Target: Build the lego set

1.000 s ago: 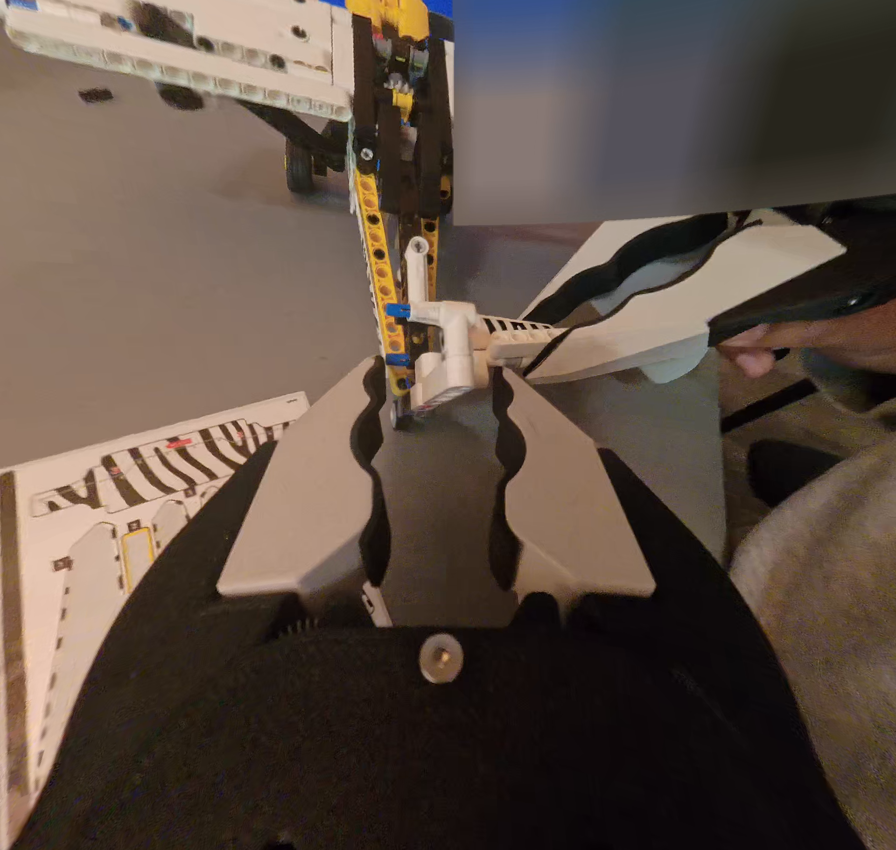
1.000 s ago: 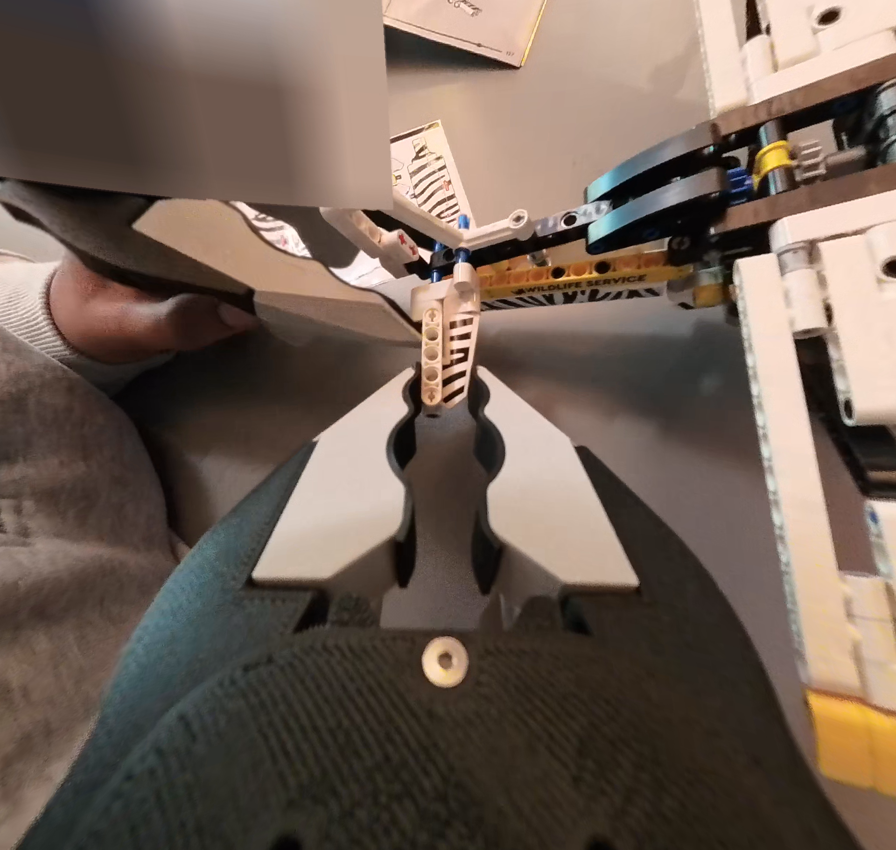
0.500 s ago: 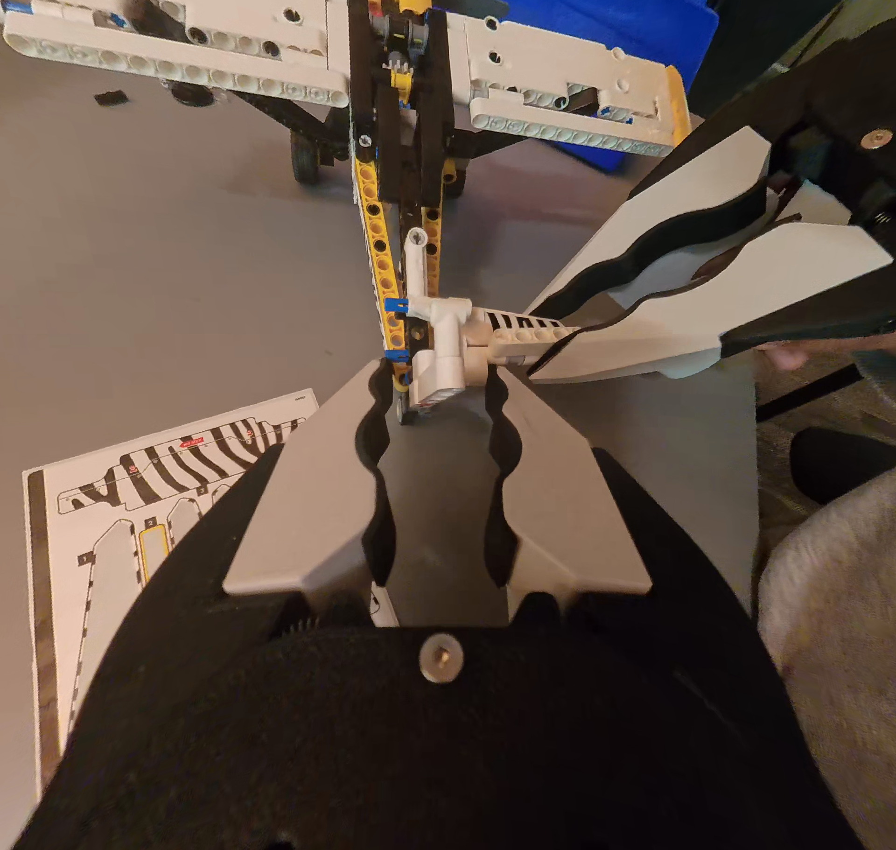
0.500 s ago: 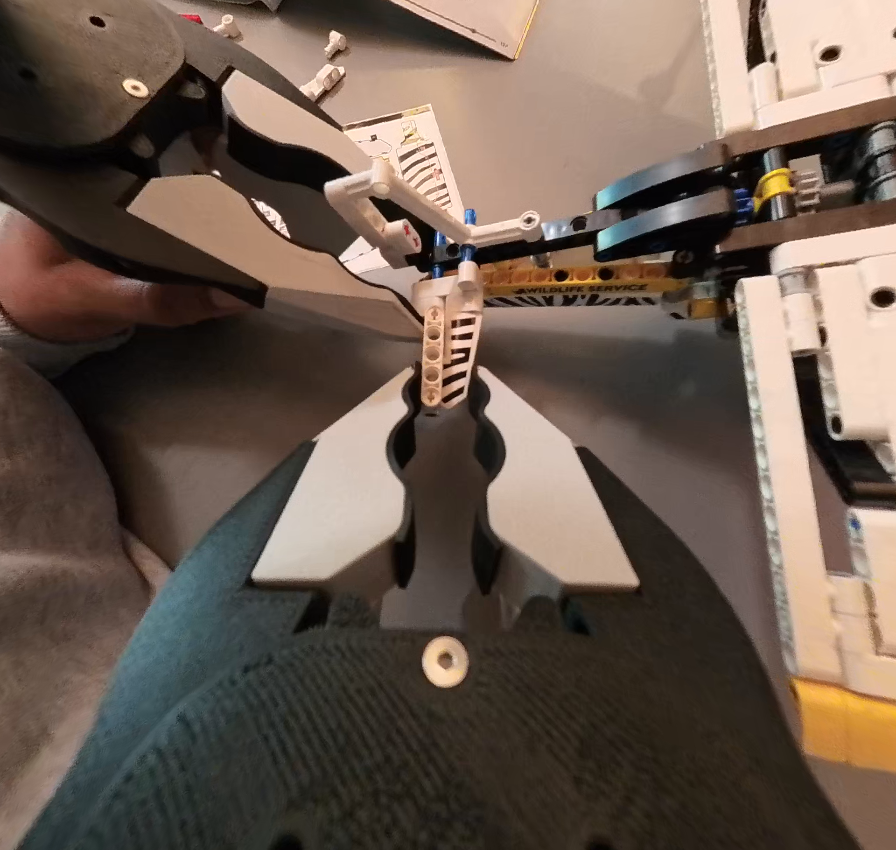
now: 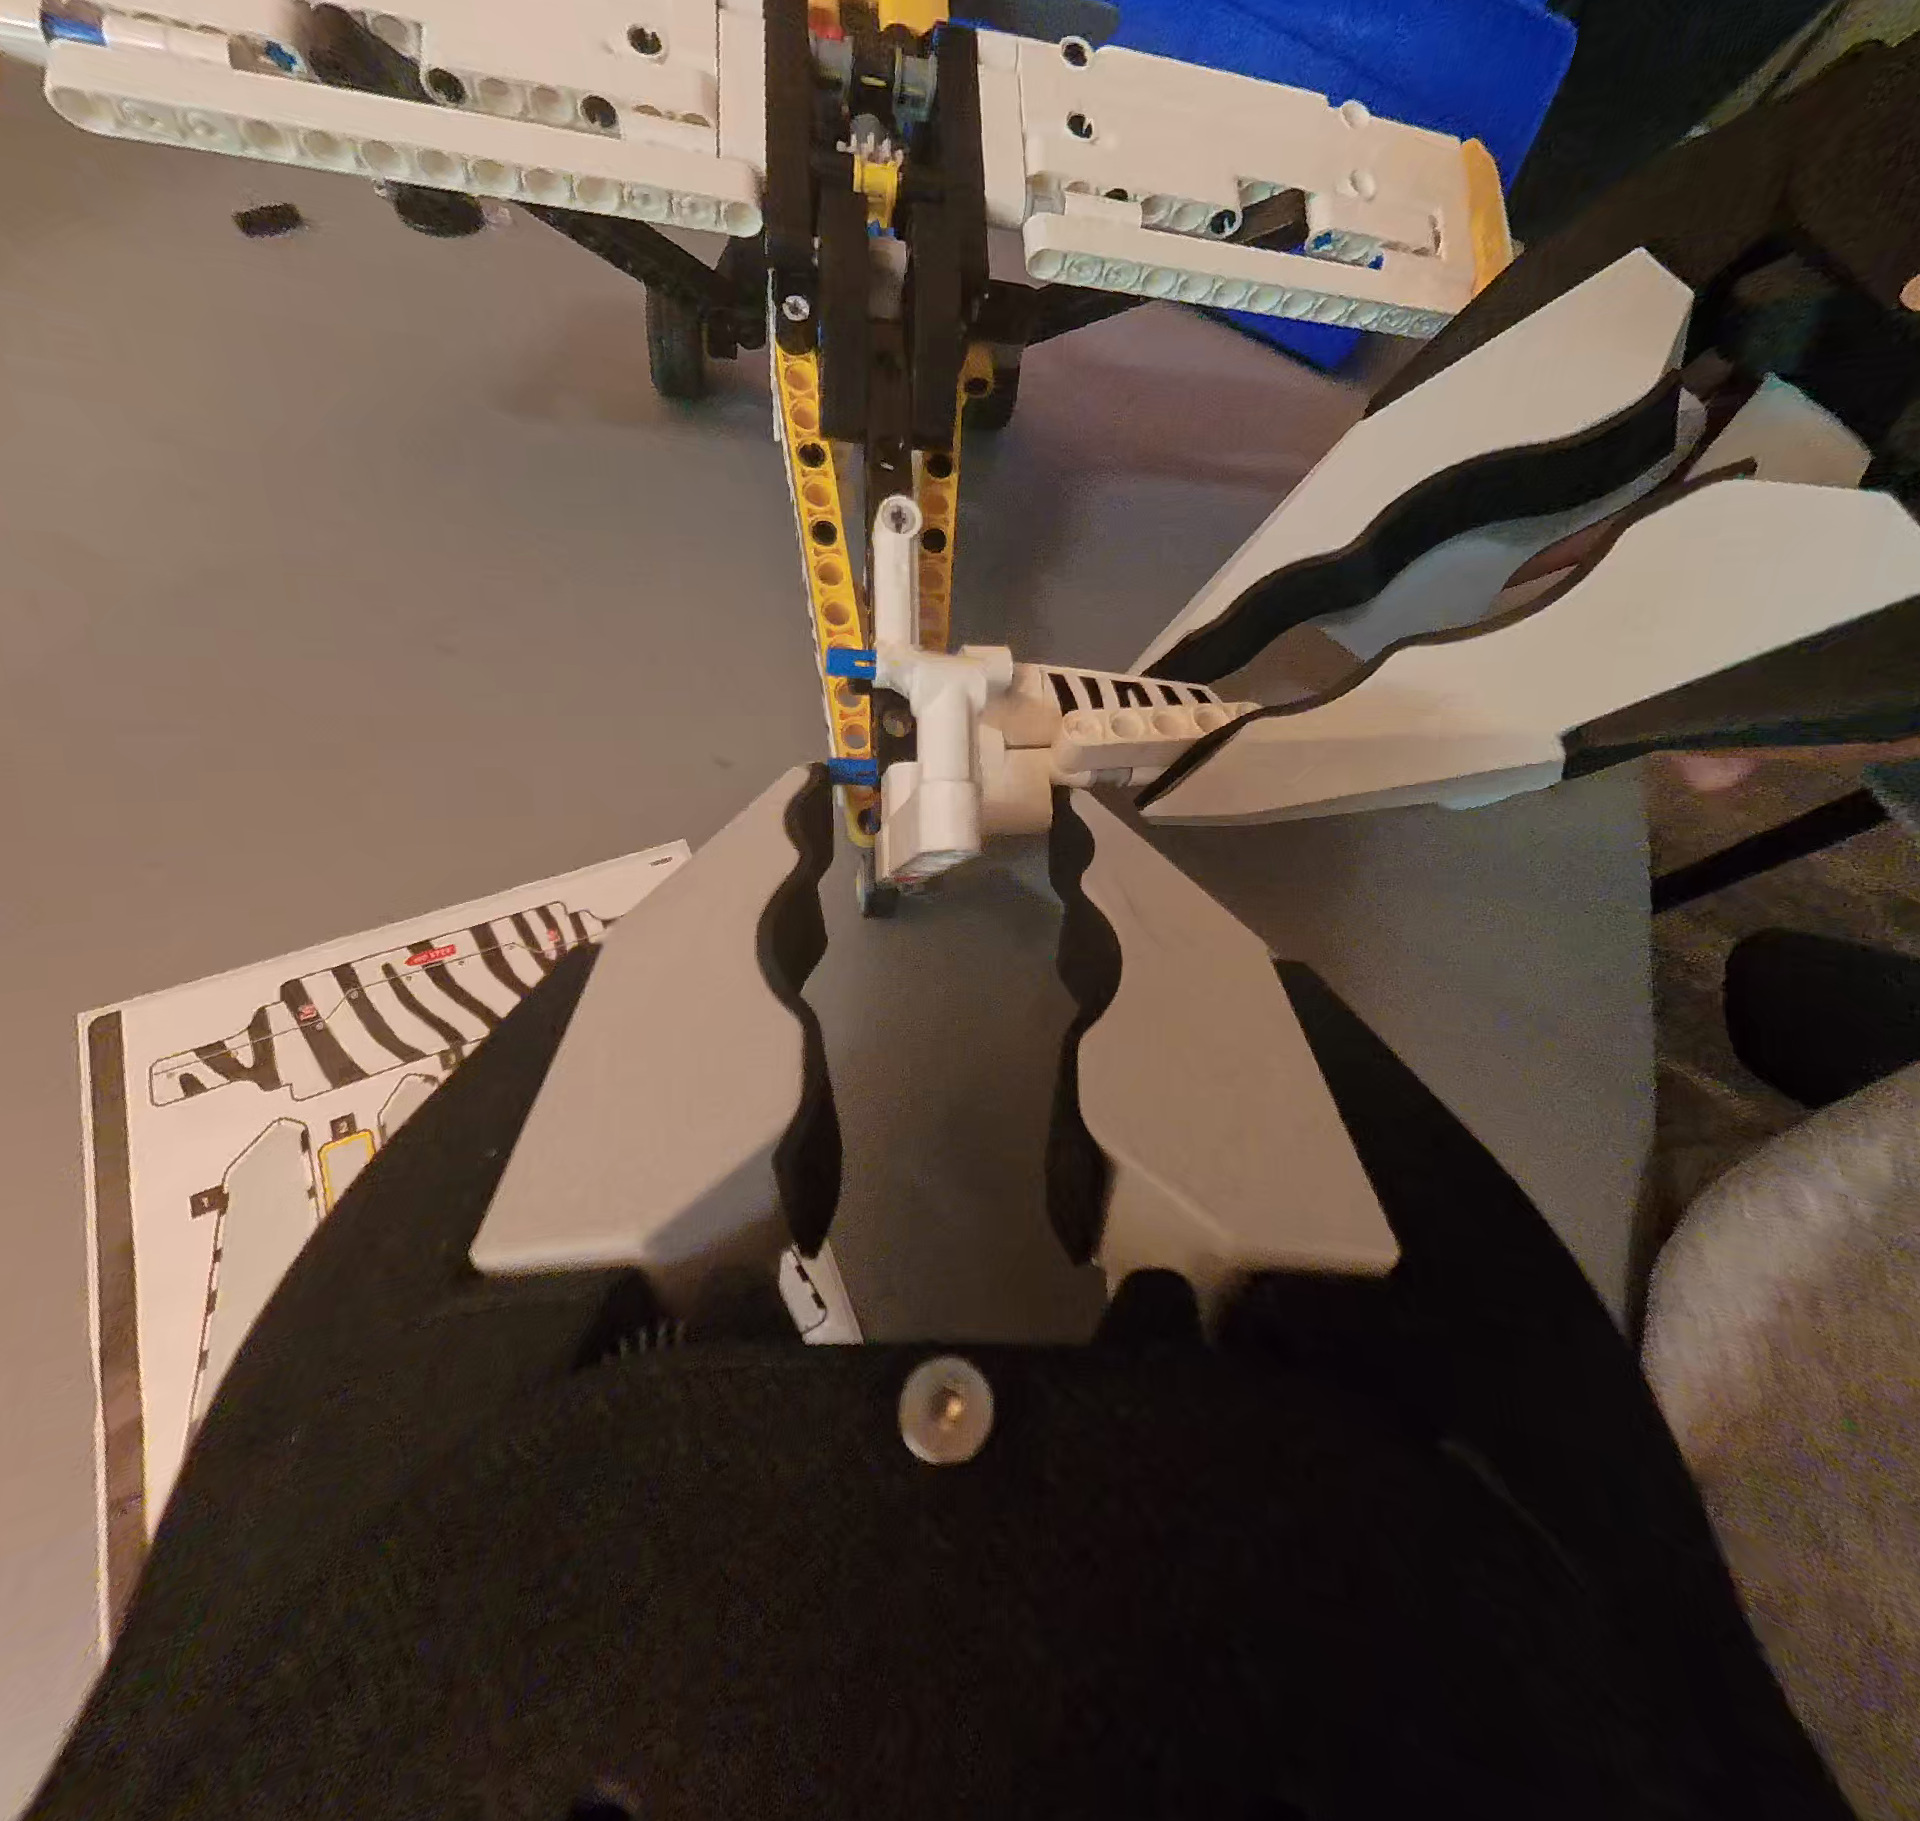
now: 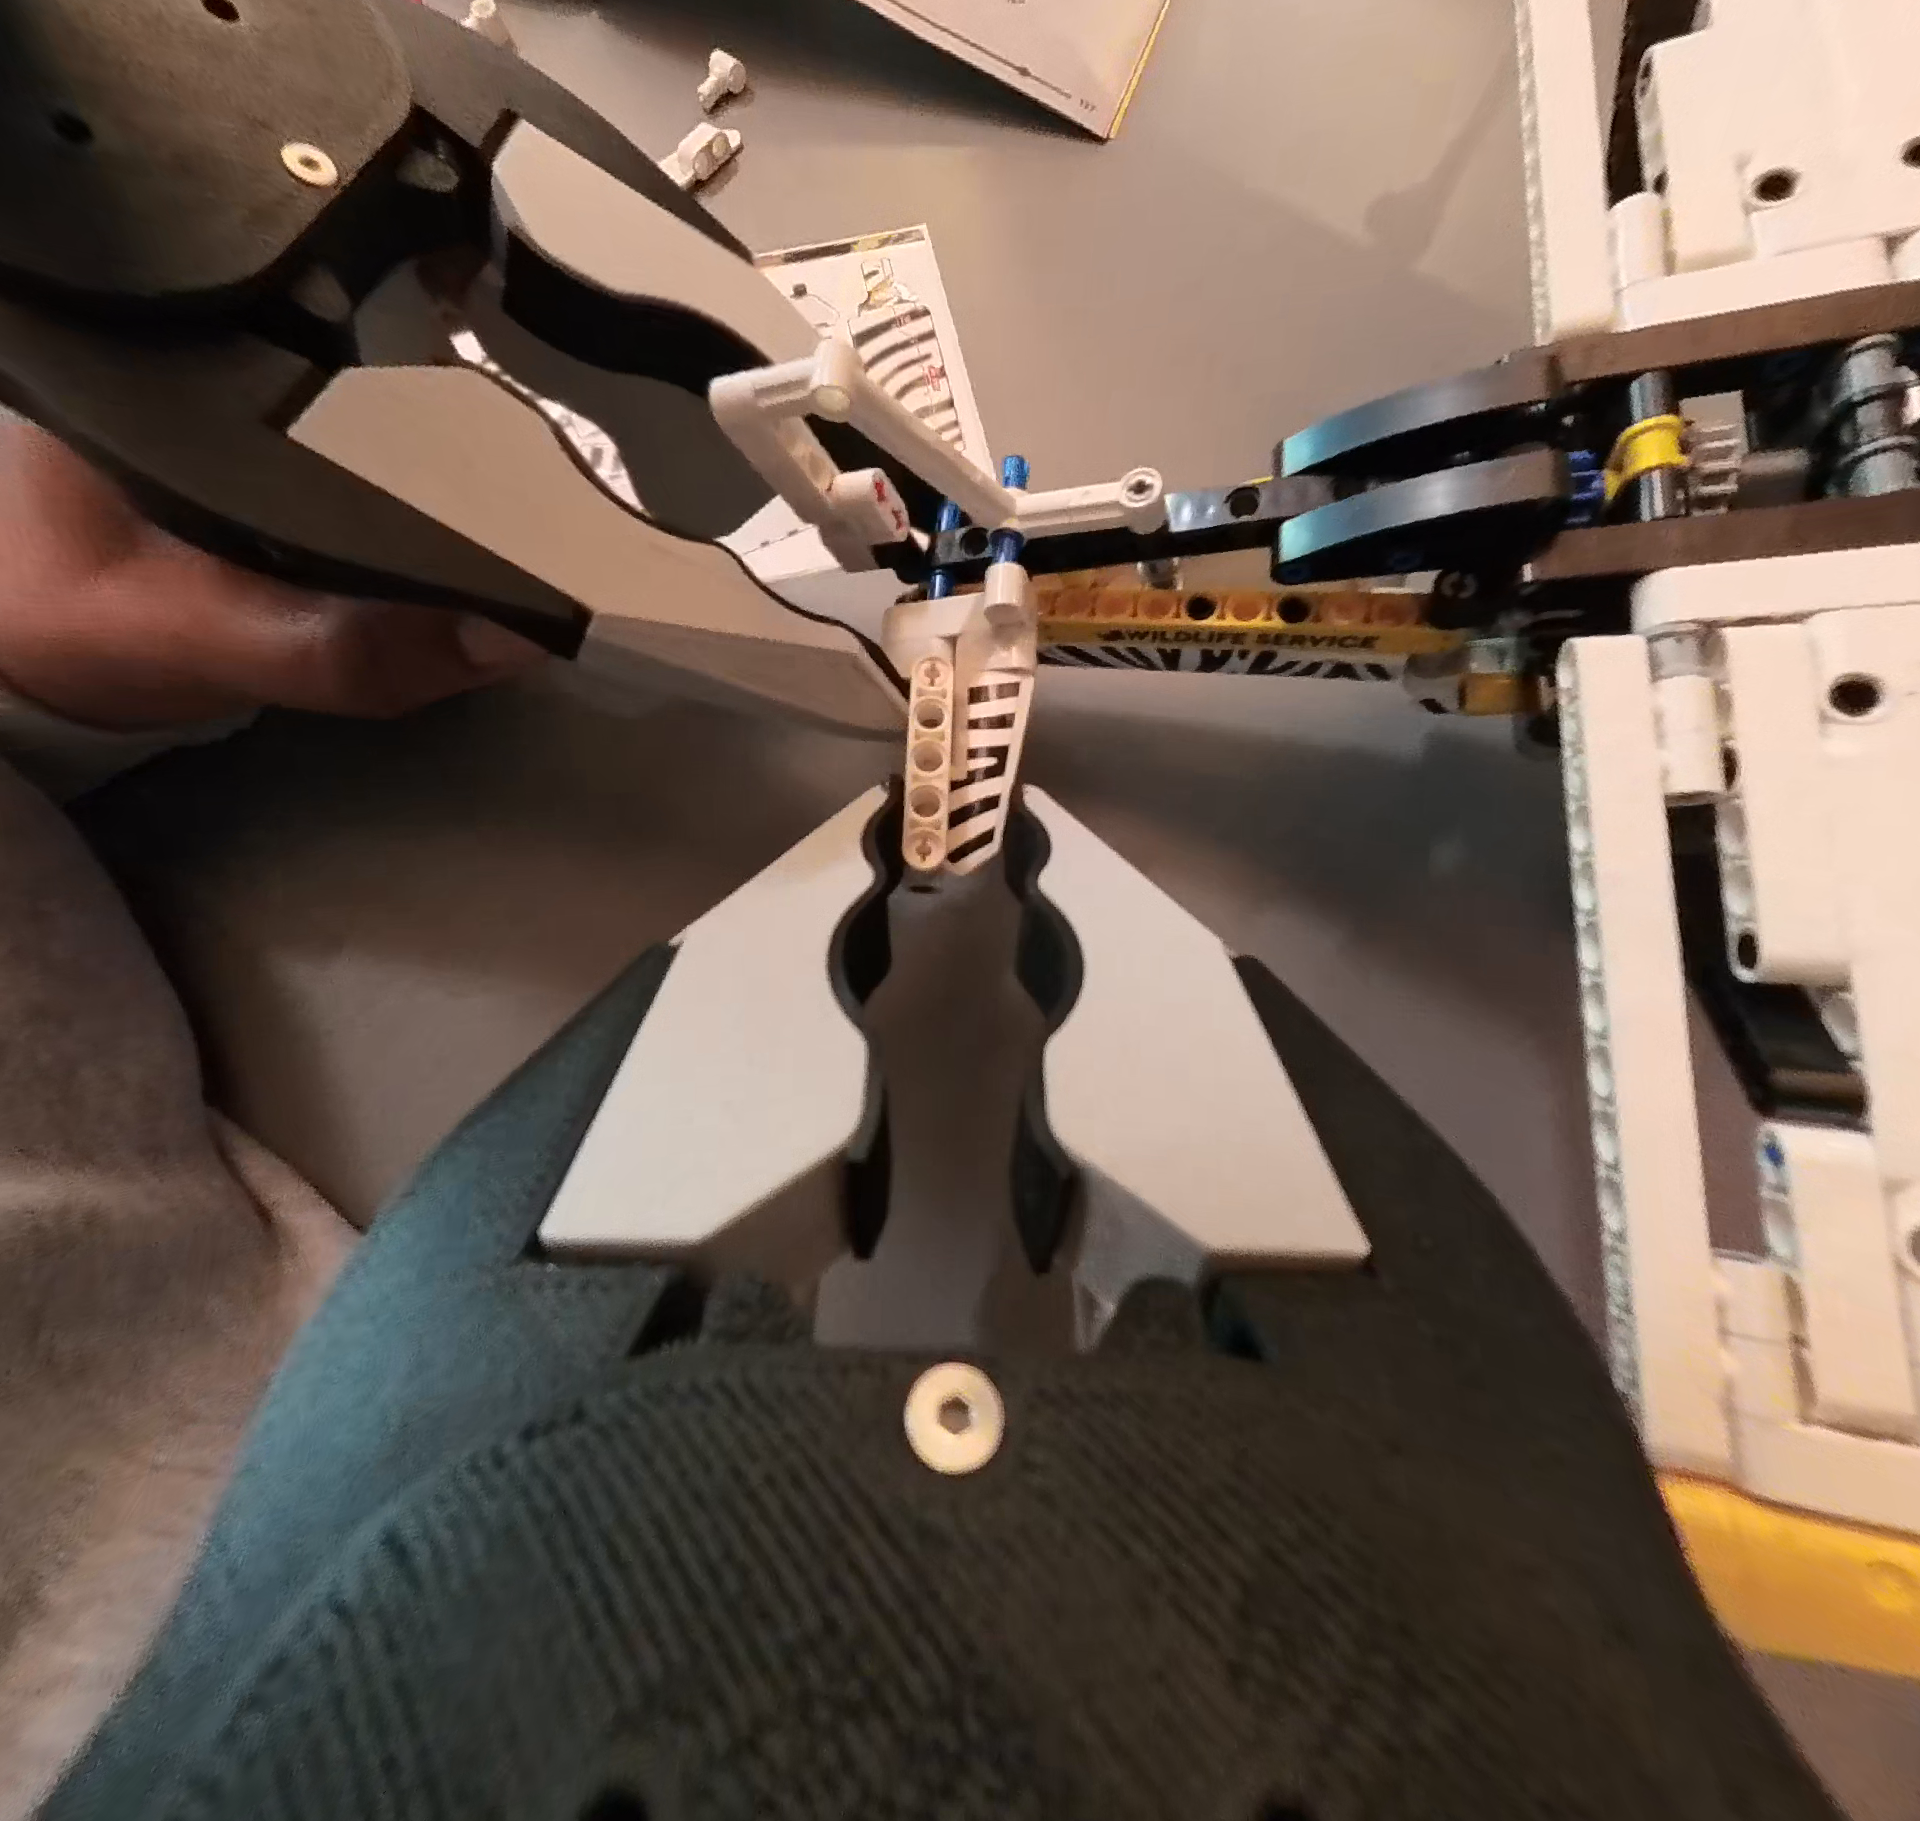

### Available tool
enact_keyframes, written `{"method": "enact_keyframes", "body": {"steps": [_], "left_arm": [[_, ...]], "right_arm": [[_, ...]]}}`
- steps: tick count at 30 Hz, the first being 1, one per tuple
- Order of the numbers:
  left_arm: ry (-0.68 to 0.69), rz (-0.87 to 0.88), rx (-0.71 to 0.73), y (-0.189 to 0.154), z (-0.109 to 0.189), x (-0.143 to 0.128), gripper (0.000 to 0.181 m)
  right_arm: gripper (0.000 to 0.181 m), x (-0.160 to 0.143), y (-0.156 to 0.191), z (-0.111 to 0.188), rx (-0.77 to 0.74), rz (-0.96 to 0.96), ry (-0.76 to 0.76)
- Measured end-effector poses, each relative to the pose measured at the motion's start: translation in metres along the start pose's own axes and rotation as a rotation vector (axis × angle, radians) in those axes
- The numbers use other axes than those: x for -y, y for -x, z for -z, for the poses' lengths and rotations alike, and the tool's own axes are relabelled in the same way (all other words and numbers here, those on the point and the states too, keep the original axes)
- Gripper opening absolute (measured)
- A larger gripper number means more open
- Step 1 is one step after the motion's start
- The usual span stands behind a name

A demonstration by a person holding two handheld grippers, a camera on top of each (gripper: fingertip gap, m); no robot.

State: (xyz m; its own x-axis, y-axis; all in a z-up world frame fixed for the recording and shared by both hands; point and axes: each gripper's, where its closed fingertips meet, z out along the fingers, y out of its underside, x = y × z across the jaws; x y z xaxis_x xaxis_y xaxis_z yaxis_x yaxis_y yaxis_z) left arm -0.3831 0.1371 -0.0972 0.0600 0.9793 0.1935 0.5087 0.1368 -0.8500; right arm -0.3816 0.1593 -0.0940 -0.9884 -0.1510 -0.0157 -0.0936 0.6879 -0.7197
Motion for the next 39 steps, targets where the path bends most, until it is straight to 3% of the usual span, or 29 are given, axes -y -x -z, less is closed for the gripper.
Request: {"method": "enact_keyframes", "body": {"steps": [23,26,34,39], "left_arm": [[0.042,-0.185,0.088,-0.0018,0.0033,-0.0041,0.041],[0.045,-0.205,0.082,-0.0045,0.0033,-0.0046,0.033],[0.033,-0.132,0.044,-0.0022,-0.0012,-0.0038,0.036],[-0.003,-0.104,-0.024,-0.0071,0.0028,0.0004,0.060]], "right_arm": [[0.020,-0.0020,0.0042,-0.0002,-0.026,0.237,0.015],[0.020,-0.0020,0.0058,-0.0010,-0.025,0.254,0.004],[0.021,-0.0025,0.0005,-0.0010,-0.035,0.240,0.000],[0.021,-0.0025,-0.0013,-0.0010,-0.045,0.240,-0.018]]}}
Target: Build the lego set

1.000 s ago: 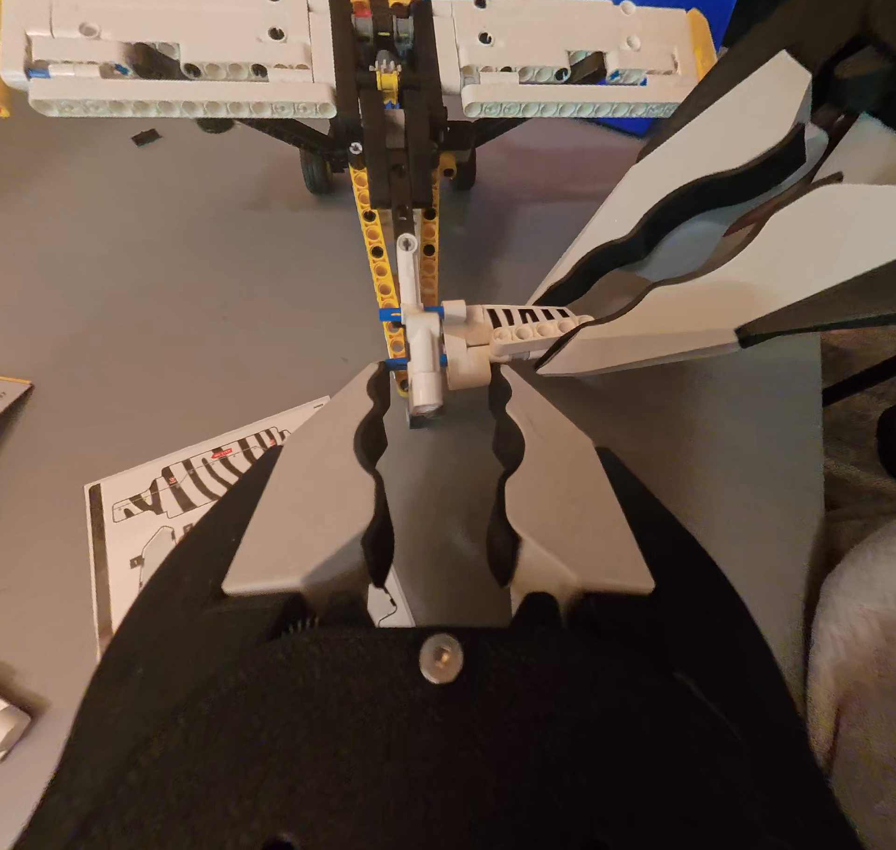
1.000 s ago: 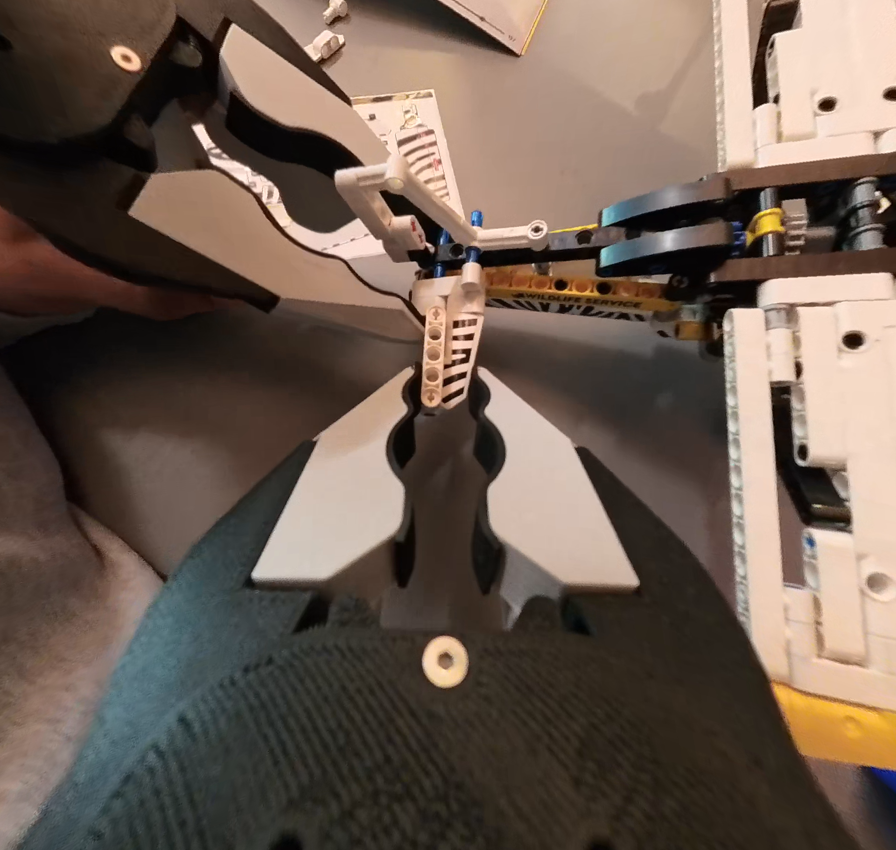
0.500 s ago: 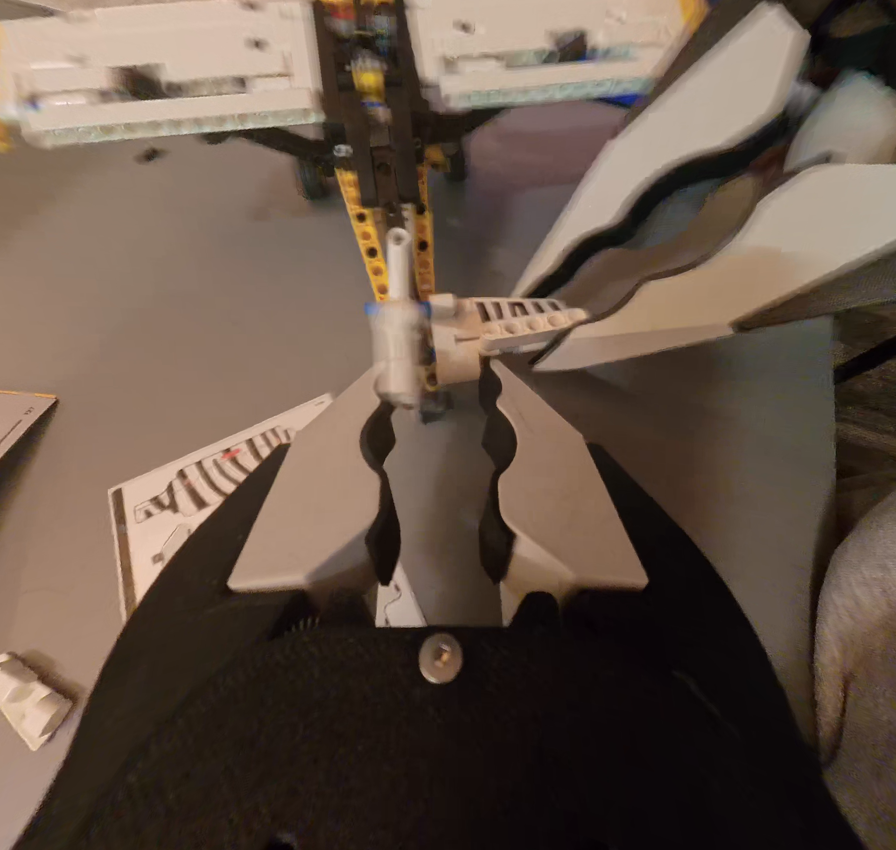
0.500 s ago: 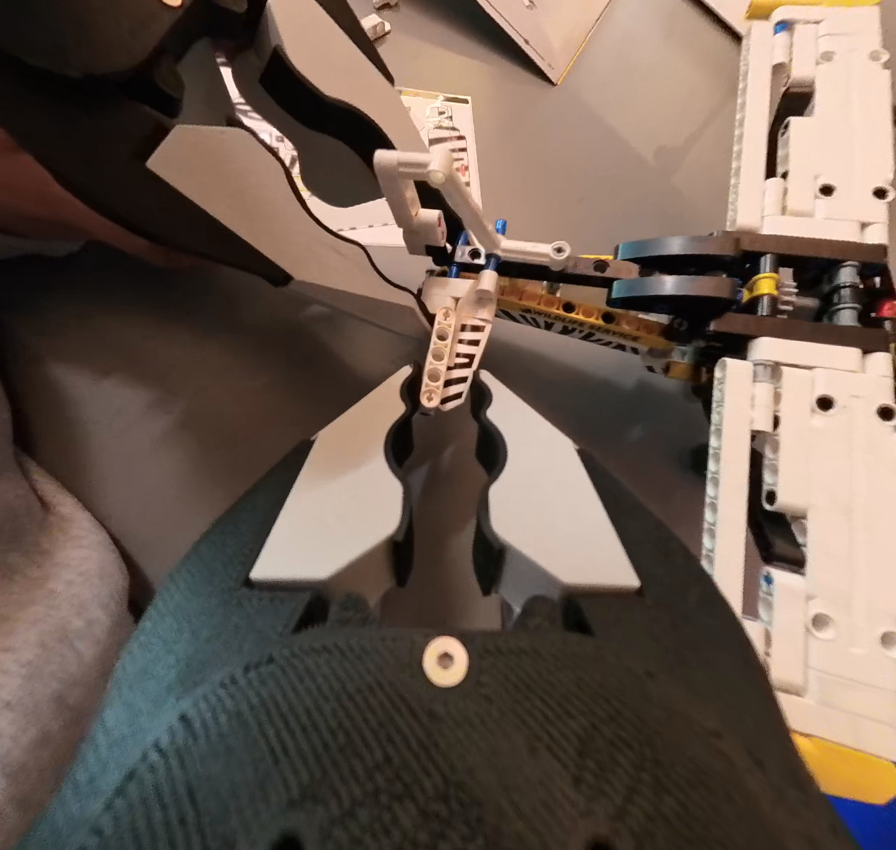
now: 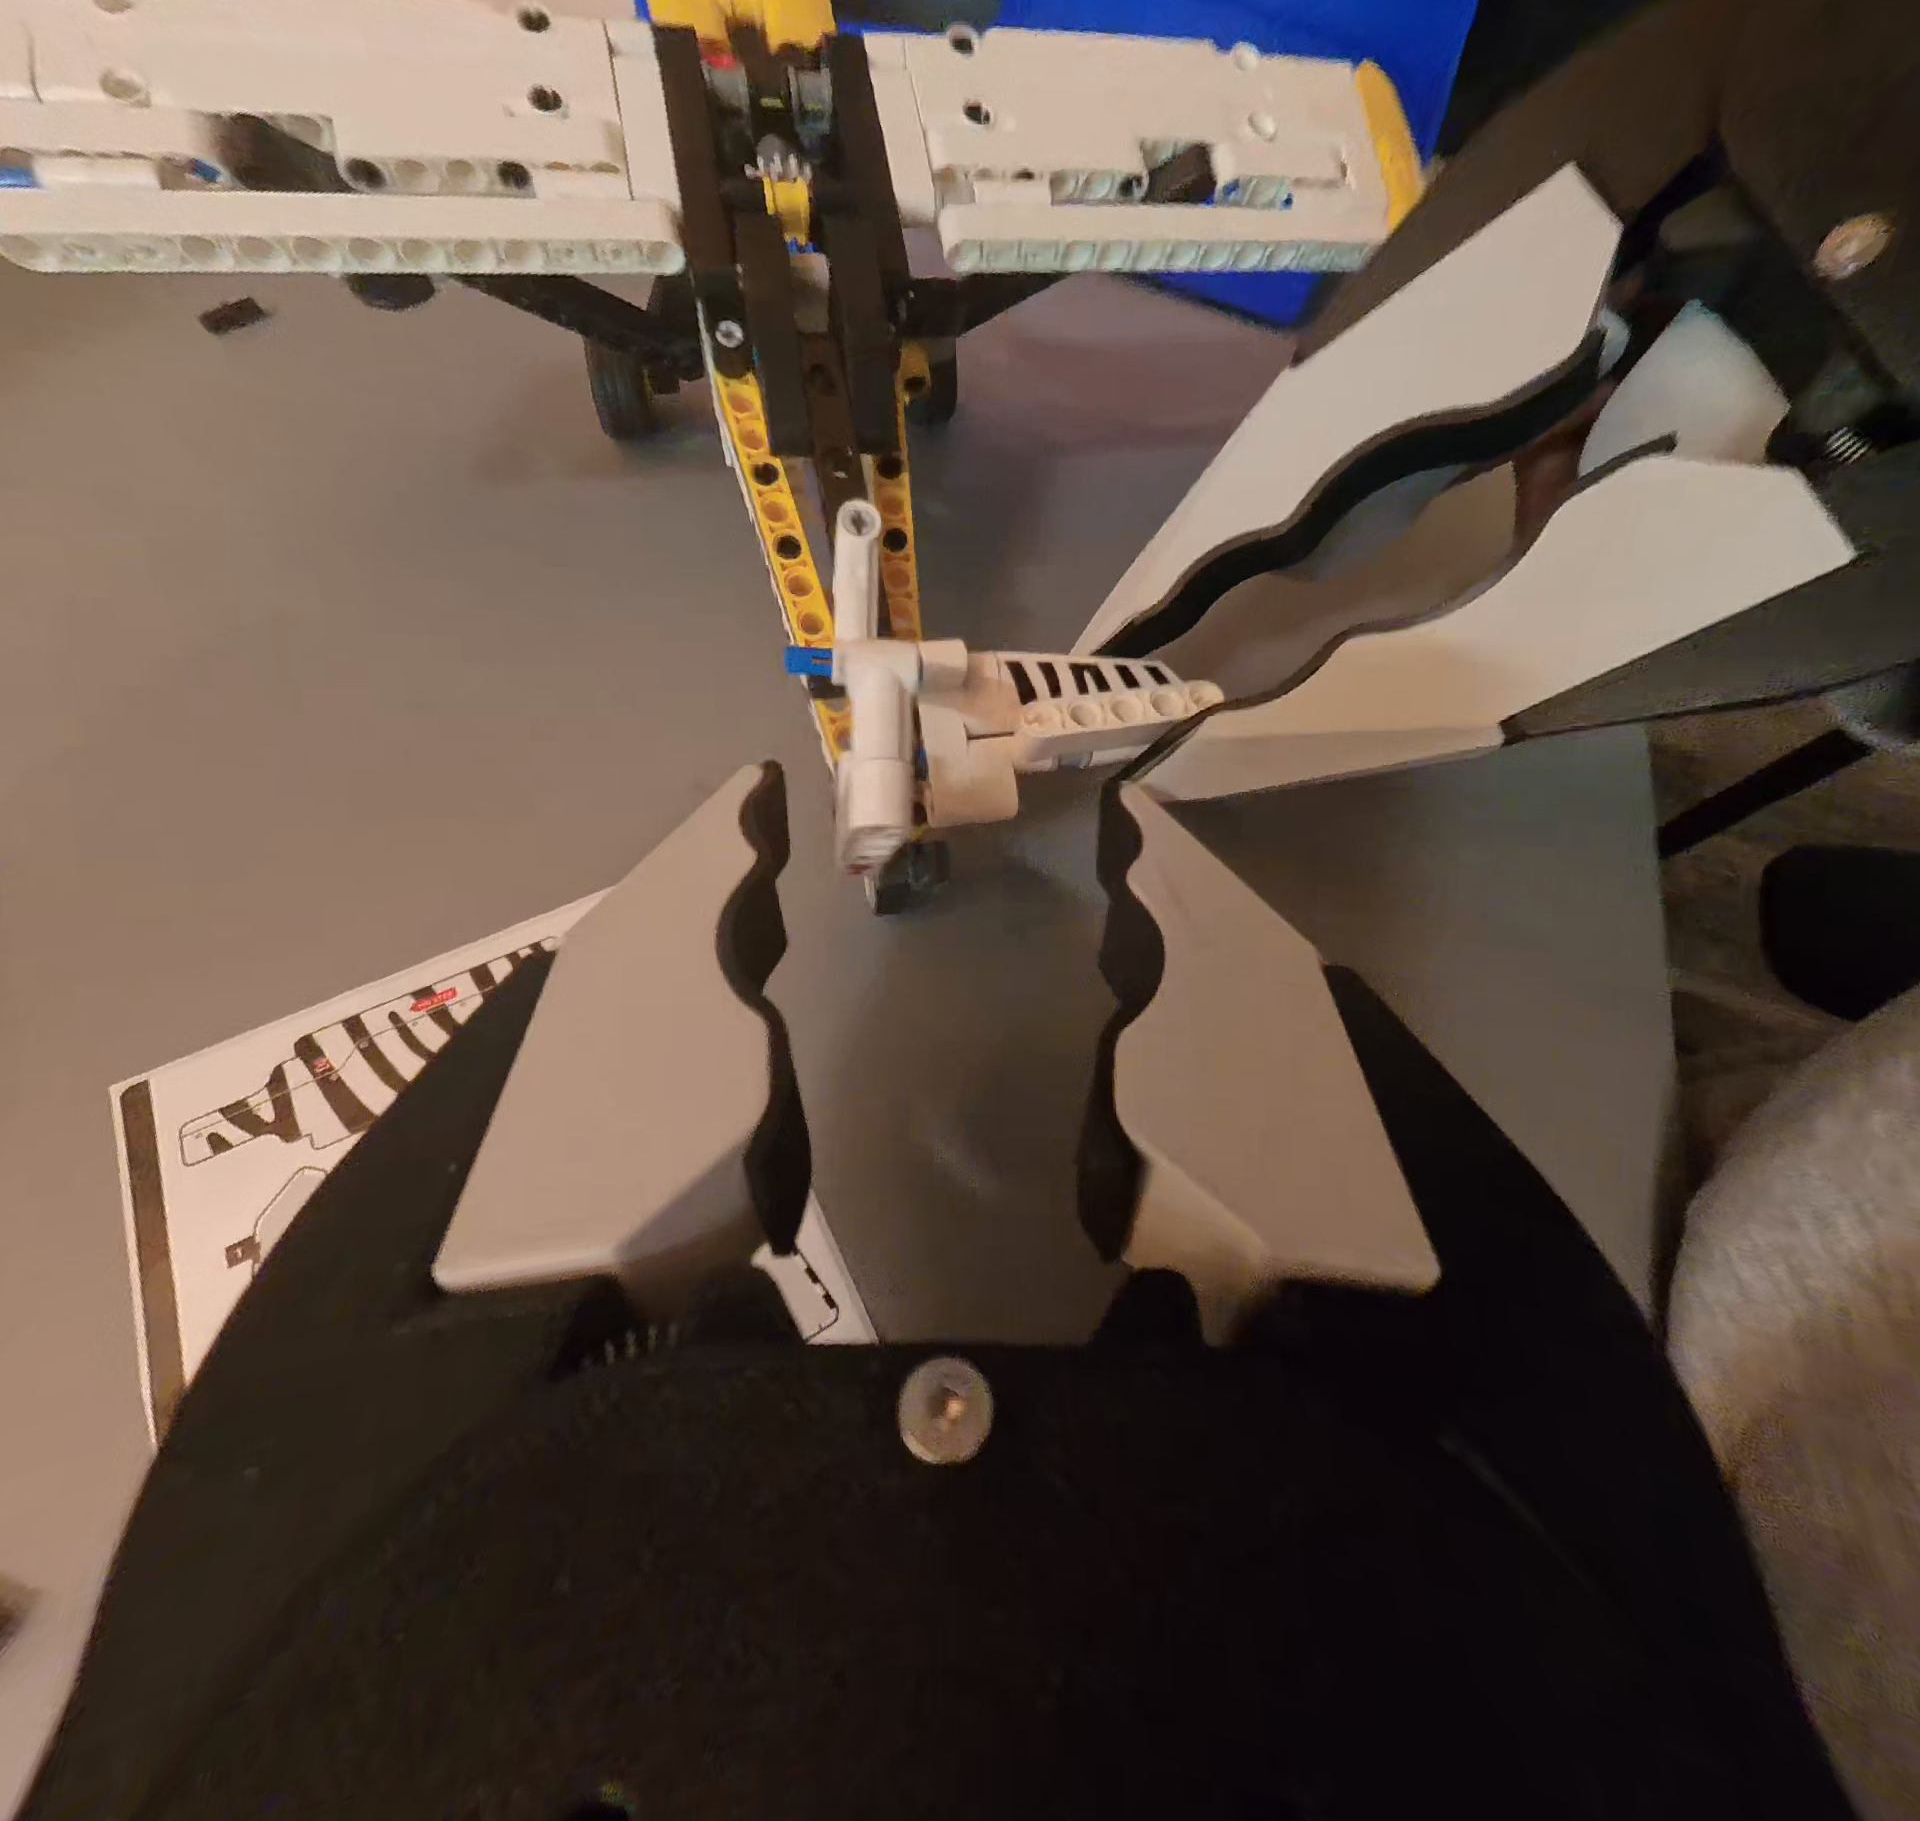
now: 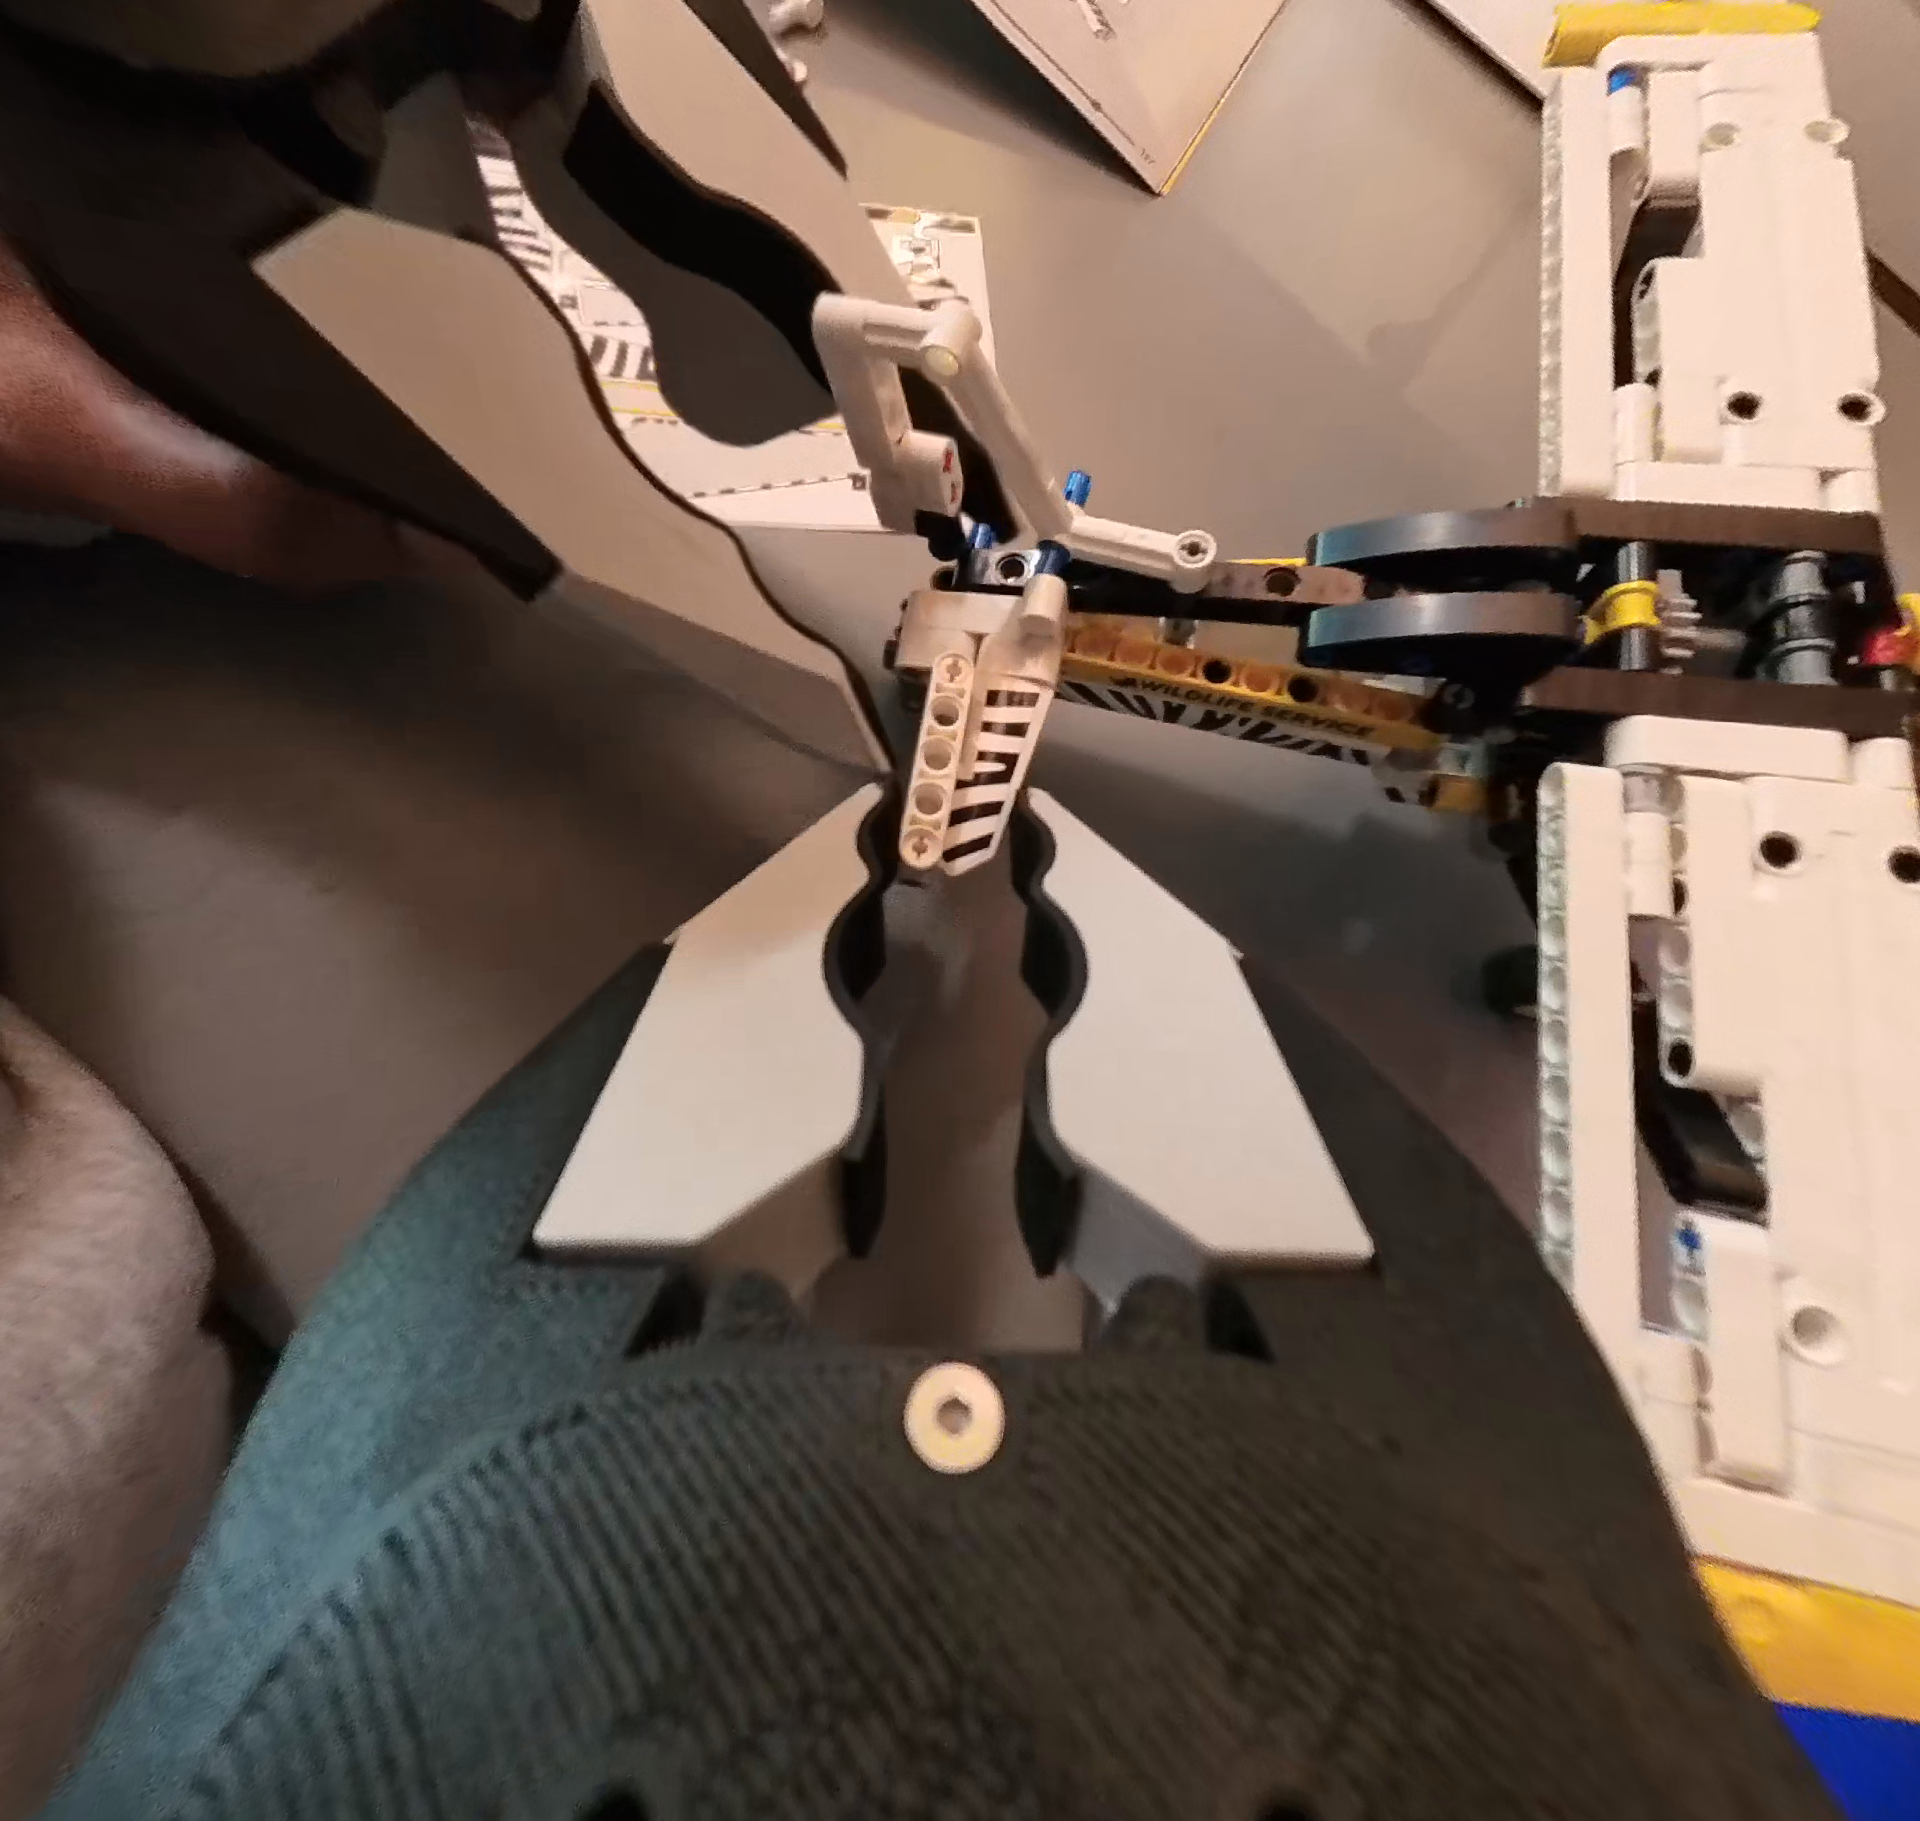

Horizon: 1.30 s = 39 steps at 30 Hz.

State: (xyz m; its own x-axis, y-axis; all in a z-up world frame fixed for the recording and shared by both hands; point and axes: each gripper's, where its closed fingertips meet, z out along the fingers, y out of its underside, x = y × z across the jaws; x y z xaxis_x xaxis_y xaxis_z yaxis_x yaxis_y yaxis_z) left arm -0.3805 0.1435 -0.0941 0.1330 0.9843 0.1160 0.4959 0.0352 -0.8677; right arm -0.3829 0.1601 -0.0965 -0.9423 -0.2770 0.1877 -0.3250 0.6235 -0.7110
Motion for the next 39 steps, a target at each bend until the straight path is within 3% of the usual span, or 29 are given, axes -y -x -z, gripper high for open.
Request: {"method": "enact_keyframes", "body": {"steps": [6,9,19,39], "left_arm": [[-0.086,0.160,-0.129,0.000,0.008,0.017,0.075],[-0.059,0.141,-0.089,0.004,0.005,0.023,0.074],[0.045,-0.004,0.065,0.010,-0.006,0.022,0.038],[0.022,0.014,0.102,0.013,-0.006,0.023,0.031]], "right_arm": [[0.020,0.001,-0.001,0.000,-0.041,-0.007,-0.031],[0.020,0.001,-0.001,-0.001,-0.076,0.007,-0.036],[0.021,0.002,0.000,0.000,-0.106,-0.004,-0.083],[0.020,0.002,0.000,0.000,-0.102,-0.041,-0.125]]}}
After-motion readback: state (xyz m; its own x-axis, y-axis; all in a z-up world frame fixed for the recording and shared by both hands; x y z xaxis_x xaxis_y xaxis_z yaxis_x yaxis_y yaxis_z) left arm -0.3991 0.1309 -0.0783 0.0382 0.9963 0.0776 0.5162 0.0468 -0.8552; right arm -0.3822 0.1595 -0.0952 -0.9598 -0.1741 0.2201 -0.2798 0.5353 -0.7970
